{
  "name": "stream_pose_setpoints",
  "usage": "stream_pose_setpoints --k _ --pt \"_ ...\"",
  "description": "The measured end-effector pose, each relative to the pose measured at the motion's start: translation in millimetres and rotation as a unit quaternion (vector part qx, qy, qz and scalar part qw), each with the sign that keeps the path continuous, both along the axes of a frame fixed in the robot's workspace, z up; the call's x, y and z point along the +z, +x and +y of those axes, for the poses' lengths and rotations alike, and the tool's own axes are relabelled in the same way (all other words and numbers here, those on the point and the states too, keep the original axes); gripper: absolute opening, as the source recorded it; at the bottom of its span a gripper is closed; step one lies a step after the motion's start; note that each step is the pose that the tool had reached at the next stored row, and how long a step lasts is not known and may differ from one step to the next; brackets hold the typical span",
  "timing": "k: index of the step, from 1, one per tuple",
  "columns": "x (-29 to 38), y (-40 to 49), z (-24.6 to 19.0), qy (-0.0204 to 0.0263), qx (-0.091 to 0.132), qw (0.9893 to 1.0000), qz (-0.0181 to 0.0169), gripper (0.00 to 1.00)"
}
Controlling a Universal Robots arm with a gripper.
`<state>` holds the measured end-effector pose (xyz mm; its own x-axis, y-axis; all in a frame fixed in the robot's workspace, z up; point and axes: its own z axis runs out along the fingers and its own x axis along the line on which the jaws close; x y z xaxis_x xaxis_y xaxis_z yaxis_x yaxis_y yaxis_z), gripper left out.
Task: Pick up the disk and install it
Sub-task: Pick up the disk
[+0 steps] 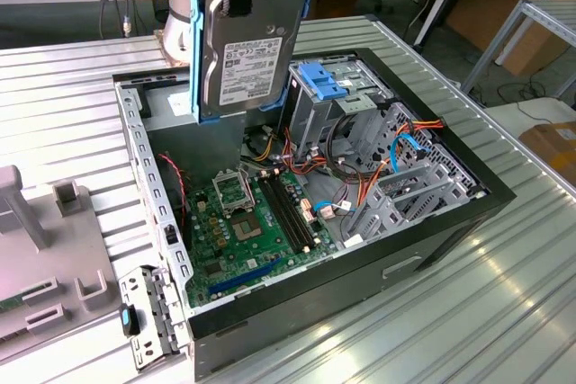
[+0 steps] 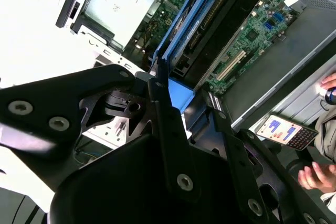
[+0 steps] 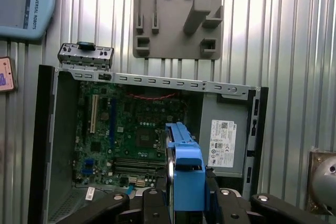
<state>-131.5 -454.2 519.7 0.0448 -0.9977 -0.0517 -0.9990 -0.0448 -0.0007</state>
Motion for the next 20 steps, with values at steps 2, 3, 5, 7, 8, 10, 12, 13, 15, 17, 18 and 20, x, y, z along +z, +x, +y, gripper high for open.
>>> stream_pose_setpoints --k 2,3,5,7,8,10,12,13,15,17,18,20 --pt "-0.1 2.2 -4.5 0.0001 0.000 1.0000 0.0000 0.36" --pt "0.0 3.7 -7.7 0.0000 0.000 1.0000 0.0000 0.36" --pt "0.0 8.7 -18.9 0.0000 0.000 1.0000 0.0000 0.36" --pt "0.0 9.9 -22.5 0.0000 0.000 1.0000 0.0000 0.36" --pt "0.0 9.9 -23.3 0.0000 0.000 1.0000 0.0000 0.36" --pt "0.0 10.0 -25.9 0.0000 0.000 1.0000 0.0000 0.36" --pt "0.0 10.2 -28.6 0.0000 0.000 1.0000 0.0001 0.36" --pt "0.0 10.1 -28.8 0.0000 0.000 1.0000 0.0000 0.36" --pt "0.0 10.2 -28.8 0.0000 0.000 1.0000 0.0000 0.36" --pt "0.0 10.2 -29.5 0.0000 0.000 1.0000 0.0000 0.36" --pt "0.0 10.2 -29.5 0.0000 0.000 1.0000 0.0000 0.36" --pt "0.0 10.2 -29.6 0.0000 0.000 1.0000 0.0000 0.36"
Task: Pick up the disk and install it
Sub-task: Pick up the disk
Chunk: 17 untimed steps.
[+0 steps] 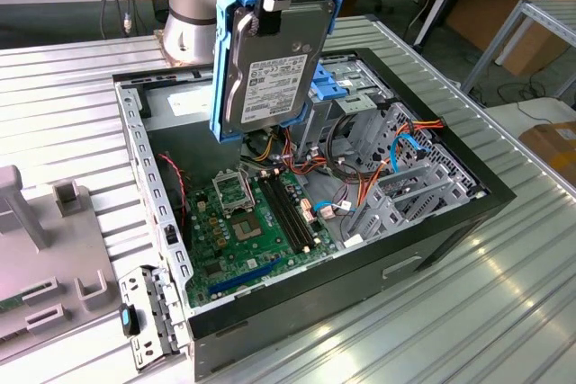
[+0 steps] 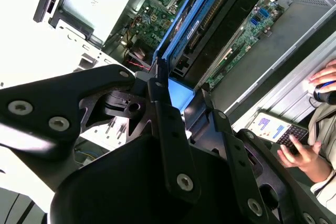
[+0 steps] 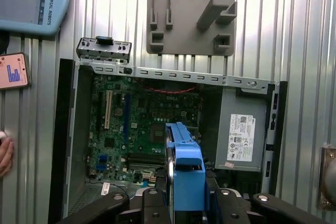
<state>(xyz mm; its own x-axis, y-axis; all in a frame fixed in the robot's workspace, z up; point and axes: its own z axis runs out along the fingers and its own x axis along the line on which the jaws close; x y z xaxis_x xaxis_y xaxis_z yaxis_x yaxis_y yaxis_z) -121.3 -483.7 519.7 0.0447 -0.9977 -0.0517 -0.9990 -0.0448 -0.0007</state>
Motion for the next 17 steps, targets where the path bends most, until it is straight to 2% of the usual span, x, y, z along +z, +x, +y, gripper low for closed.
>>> stream_pose_setpoints --k 7,17 --pt "0.0 0.0 -0.5 0.0000 0.000 1.0000 0.0000 0.36" --pt "0.0 1.2 -10.0 0.0000 0.000 1.0000 0.0000 0.36"
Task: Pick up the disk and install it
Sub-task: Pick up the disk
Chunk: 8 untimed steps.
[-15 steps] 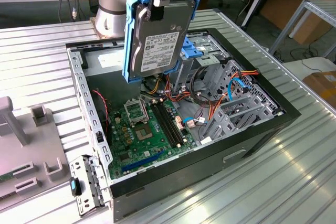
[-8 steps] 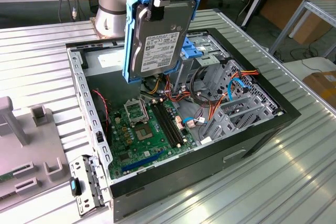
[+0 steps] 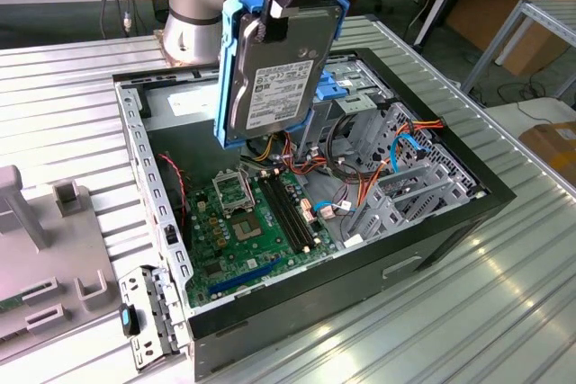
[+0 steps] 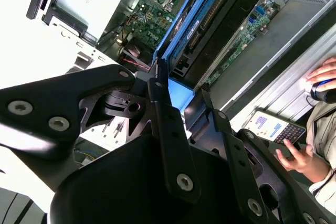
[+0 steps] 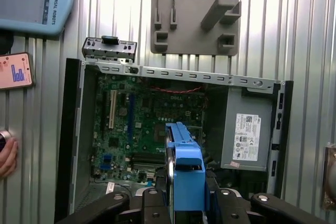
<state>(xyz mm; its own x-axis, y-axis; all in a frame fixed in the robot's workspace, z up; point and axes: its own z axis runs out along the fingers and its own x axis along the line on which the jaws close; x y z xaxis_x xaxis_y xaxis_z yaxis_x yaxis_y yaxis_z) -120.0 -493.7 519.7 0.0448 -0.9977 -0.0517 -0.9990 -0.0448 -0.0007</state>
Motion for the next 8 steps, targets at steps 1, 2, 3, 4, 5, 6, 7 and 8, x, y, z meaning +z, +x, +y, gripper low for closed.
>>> stream_pose_setpoints --k 1,2,3,4,5,6,7,8 --pt "0.0 0.0 -0.4 0.0000 0.000 1.0000 0.0000 0.36" --pt "0.0 0.1 -0.6 0.0000 0.000 1.0000 0.0000 0.36" --pt "0.0 0.1 -0.9 0.0000 0.000 1.0000 0.0000 0.36" --pt "0.0 0.1 -1.2 0.0000 0.000 1.0000 0.0000 0.36" --pt "0.0 0.1 -1.4 0.0000 0.000 1.0000 0.0000 0.36" --pt "0.0 0.1 -1.6 0.0000 0.000 1.0000 0.0000 0.36" --pt "0.0 0.2 -1.8 0.0000 0.000 1.0000 0.0000 0.36" --pt "0.0 0.2 -2.2 0.0000 0.000 1.0000 0.0000 0.36"
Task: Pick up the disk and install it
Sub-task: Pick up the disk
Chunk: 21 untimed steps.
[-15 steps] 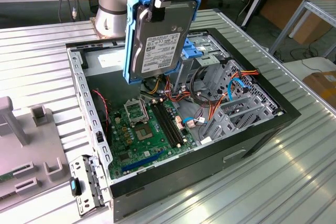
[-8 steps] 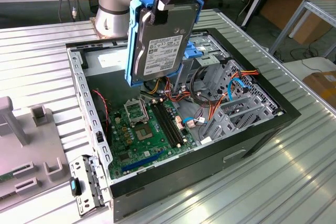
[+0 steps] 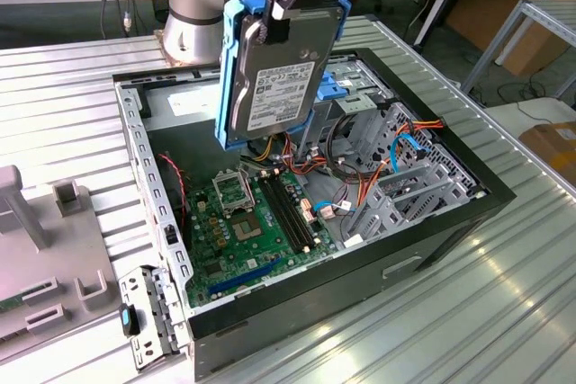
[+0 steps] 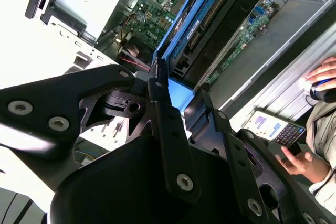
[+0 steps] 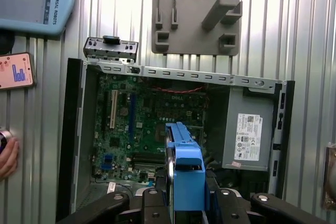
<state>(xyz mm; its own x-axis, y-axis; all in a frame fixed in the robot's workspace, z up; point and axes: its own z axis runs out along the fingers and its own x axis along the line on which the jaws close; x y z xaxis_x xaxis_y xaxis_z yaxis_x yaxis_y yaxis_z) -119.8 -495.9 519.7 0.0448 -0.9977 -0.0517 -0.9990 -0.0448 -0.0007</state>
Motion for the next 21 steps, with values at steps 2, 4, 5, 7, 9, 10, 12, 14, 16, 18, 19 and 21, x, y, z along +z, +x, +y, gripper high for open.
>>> stream_pose_setpoints --k 2,4,5,7,9,10,12,14,16,18,19,21 --pt "0.0 0.1 -1.1 0.0000 0.000 1.0000 0.0000 0.36" --pt "0.0 0.1 -1.8 0.0000 0.000 1.0000 0.0000 0.36" --pt "0.0 0.3 -2.4 0.0000 0.000 1.0000 0.0000 0.36" --pt "-0.1 0.8 -4.9 0.0001 0.000 1.0000 0.0000 0.36" --pt "0.0 1.6 -7.9 0.0000 0.000 1.0000 0.0000 0.36" --pt "0.0 2.2 -9.7 0.0000 0.000 1.0000 0.0000 0.36" --pt "0.0 4.3 -14.2 -0.0001 0.000 1.0000 0.0000 0.36" --pt "0.0 5.7 -17.4 0.0000 0.000 1.0000 0.0000 0.36" --pt "-0.2 8.4 -20.7 0.0001 0.000 1.0000 0.0000 0.36" --pt "-0.4 12.9 -21.0 -0.0001 -0.001 1.0000 0.0001 0.36" --pt "-0.6 15.2 -21.0 -0.0001 -0.001 1.0000 0.0000 0.36" --pt "-0.8 22.8 -21.1 -0.0001 -0.002 1.0000 0.0000 0.36"
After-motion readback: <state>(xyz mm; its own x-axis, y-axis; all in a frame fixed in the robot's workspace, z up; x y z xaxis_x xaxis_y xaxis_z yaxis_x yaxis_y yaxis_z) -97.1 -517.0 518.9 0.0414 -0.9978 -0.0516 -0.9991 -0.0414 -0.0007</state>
